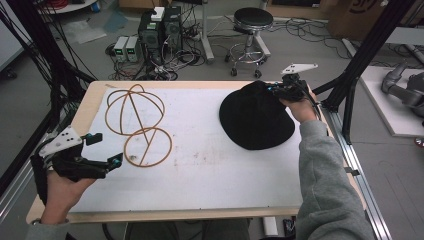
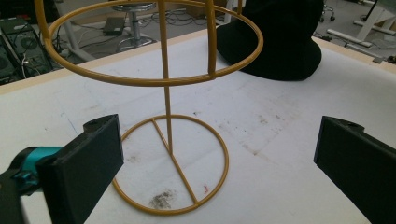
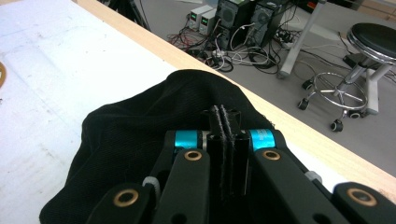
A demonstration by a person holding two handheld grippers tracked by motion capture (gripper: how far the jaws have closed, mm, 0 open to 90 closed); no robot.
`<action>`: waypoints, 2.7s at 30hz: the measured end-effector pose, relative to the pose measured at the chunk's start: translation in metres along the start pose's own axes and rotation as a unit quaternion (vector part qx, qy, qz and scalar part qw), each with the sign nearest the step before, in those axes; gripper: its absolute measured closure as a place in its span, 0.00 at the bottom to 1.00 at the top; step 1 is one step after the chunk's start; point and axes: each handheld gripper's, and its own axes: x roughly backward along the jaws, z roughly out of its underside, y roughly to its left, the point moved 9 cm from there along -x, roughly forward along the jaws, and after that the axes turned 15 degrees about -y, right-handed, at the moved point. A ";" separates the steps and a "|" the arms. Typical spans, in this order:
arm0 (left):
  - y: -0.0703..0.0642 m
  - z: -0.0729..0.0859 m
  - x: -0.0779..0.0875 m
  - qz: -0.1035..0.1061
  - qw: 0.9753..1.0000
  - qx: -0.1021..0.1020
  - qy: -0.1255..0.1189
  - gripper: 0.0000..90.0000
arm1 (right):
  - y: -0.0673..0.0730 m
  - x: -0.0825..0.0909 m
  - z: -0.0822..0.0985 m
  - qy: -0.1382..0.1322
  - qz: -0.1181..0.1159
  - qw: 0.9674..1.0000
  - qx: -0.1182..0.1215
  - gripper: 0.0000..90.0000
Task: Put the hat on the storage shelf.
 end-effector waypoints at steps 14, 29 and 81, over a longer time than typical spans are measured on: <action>0.001 -0.001 0.001 -0.002 1.000 0.000 -0.003 0.02 | 0.005 0.013 -0.014 -0.023 0.000 1.000 0.000 1.00; 0.001 -0.004 0.003 -0.005 1.000 0.000 -0.007 0.02 | 0.016 0.037 -0.033 -0.045 -0.005 0.999 -0.026 1.00; 0.011 -0.014 0.021 -0.015 0.999 0.012 -0.030 0.02 | 0.132 0.085 -0.169 -0.105 -0.079 0.991 -0.011 1.00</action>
